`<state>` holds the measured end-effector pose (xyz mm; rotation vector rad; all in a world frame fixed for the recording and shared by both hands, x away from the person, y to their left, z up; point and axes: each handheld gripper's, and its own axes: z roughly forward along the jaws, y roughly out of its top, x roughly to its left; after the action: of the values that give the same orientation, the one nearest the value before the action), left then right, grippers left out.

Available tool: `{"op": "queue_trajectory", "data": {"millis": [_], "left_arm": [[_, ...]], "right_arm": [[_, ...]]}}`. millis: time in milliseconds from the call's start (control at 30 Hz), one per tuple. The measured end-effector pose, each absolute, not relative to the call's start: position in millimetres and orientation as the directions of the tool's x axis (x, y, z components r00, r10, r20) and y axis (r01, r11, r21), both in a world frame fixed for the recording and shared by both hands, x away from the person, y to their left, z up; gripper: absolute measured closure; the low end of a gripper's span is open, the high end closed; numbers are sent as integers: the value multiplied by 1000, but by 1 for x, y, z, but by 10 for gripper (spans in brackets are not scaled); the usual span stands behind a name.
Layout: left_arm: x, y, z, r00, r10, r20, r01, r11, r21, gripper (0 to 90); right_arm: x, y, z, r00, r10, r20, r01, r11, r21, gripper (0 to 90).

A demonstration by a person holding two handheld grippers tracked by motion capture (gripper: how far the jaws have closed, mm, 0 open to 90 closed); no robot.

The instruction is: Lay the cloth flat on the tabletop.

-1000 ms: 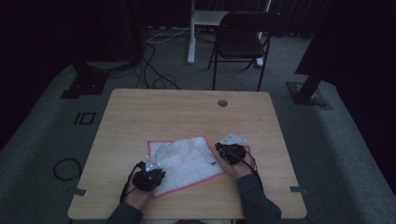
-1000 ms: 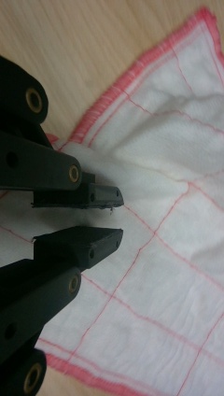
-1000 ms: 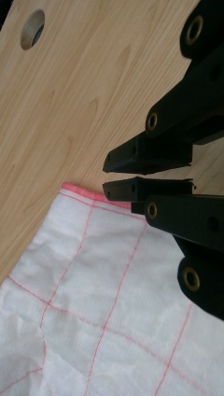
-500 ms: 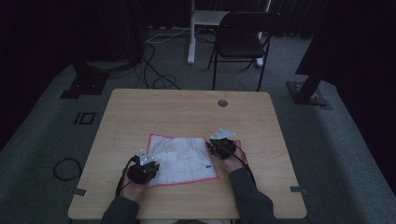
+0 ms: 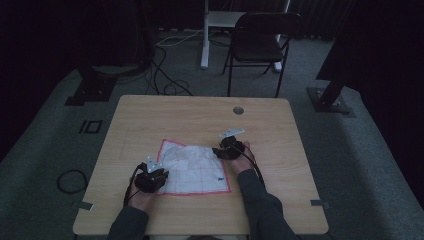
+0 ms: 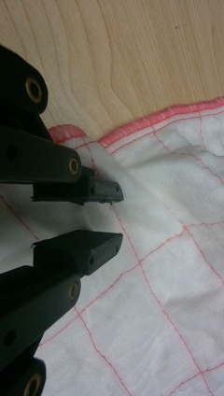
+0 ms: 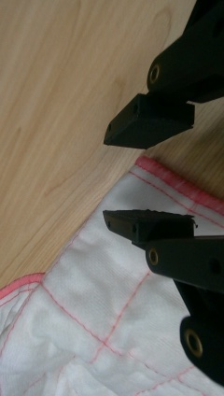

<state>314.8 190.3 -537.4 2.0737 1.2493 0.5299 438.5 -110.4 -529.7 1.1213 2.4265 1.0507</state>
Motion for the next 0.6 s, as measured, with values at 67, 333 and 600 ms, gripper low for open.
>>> {"op": "queue_trajectory", "data": {"millis": [67,333,600], "left_arm": [[315,190,-537,462,887,9,623,-332,709,743],[313,190,-537,459,889,-10,634,-319,704,738],[313,189,-535,461,887,-29,648,-314,694,735]], "right_arm": [[441,-109,-532,-662,745,74,566,433,701,588],[434,-112,-530,-669,737,93,571,429,700,857],[410,-122,-505,-691,721,54,491,413,767,866]]}}
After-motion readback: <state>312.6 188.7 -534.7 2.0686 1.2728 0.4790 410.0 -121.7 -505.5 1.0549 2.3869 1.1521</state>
